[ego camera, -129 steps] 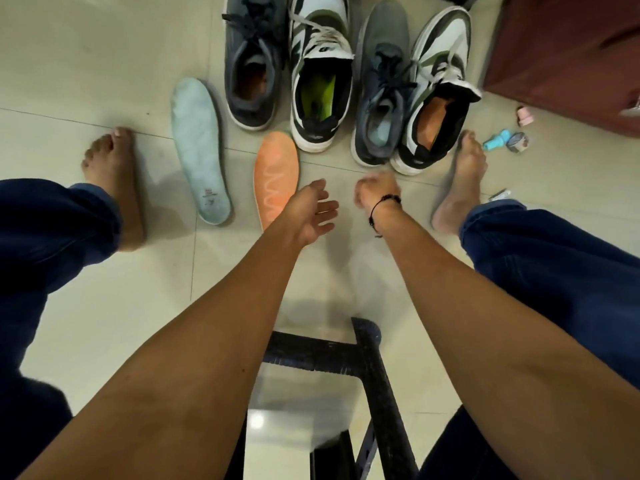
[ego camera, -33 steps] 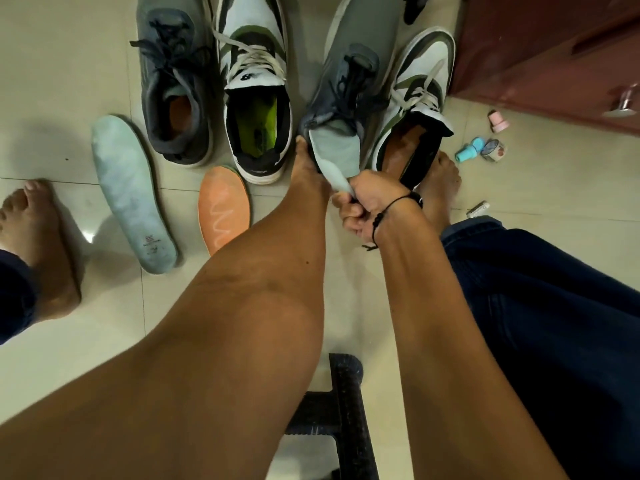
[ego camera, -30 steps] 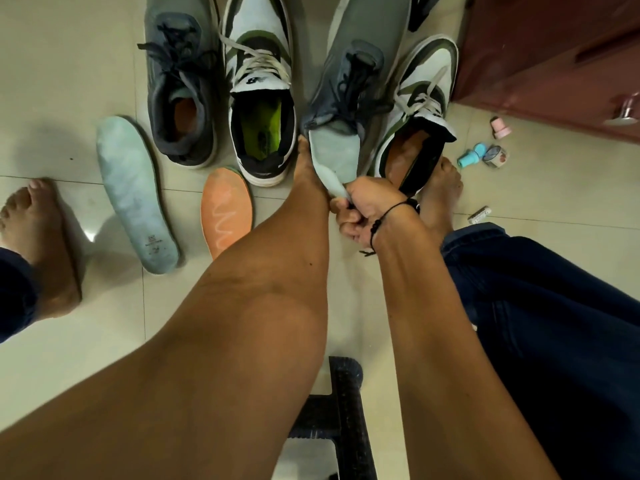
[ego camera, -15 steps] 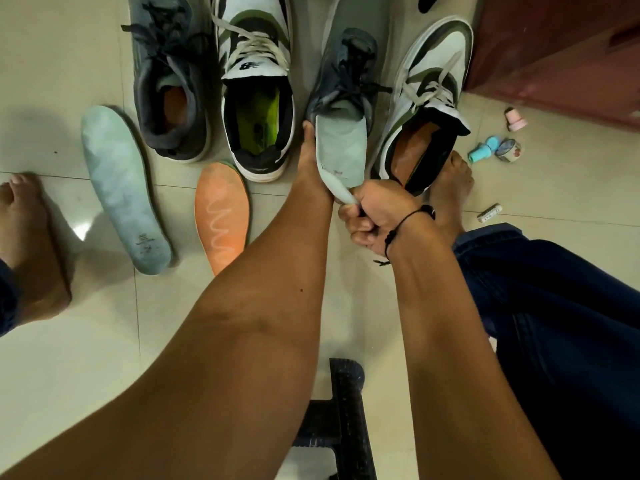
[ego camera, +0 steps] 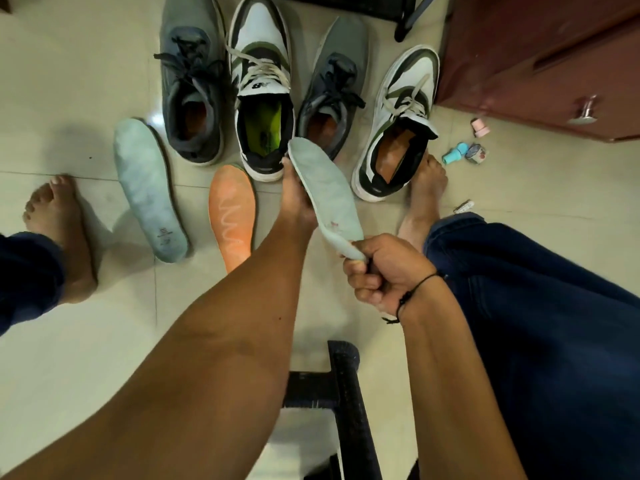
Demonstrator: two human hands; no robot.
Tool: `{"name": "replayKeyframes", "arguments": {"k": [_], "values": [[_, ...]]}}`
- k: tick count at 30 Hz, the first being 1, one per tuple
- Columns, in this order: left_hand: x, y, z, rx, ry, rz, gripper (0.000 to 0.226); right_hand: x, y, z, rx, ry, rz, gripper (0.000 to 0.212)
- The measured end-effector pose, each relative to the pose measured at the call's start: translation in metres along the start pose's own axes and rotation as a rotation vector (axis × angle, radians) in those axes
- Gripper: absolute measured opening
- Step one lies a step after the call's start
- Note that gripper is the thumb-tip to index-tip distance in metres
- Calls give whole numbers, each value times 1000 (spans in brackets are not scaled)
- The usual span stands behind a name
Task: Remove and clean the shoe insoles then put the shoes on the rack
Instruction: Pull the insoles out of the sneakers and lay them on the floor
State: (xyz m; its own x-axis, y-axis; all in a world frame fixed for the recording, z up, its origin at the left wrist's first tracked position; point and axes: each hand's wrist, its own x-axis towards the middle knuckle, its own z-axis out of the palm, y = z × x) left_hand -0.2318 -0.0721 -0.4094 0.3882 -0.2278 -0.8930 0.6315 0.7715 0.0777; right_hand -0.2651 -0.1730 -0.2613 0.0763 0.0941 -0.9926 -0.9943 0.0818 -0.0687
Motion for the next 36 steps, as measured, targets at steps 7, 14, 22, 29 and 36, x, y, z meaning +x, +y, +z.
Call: {"name": "replayKeyframes", "arguments": {"k": [7,14,22,29,36], "values": [[-85,-29,-73,31,66,-148,58,31,65,31,-290,141,136,28],[-130,-50,-100,376,79,-78,31,55,112,52,-290,241,88,20],[-123,-62,-113,688,169,-99,39,81,131,42,-245,290,67,15],[-88,-74,-120,717,440,-175,23,116,123,23,-325,227,163,4],[-70,-63,-107,700,572,-111,25,135,110,7,-247,291,143,26]]}}
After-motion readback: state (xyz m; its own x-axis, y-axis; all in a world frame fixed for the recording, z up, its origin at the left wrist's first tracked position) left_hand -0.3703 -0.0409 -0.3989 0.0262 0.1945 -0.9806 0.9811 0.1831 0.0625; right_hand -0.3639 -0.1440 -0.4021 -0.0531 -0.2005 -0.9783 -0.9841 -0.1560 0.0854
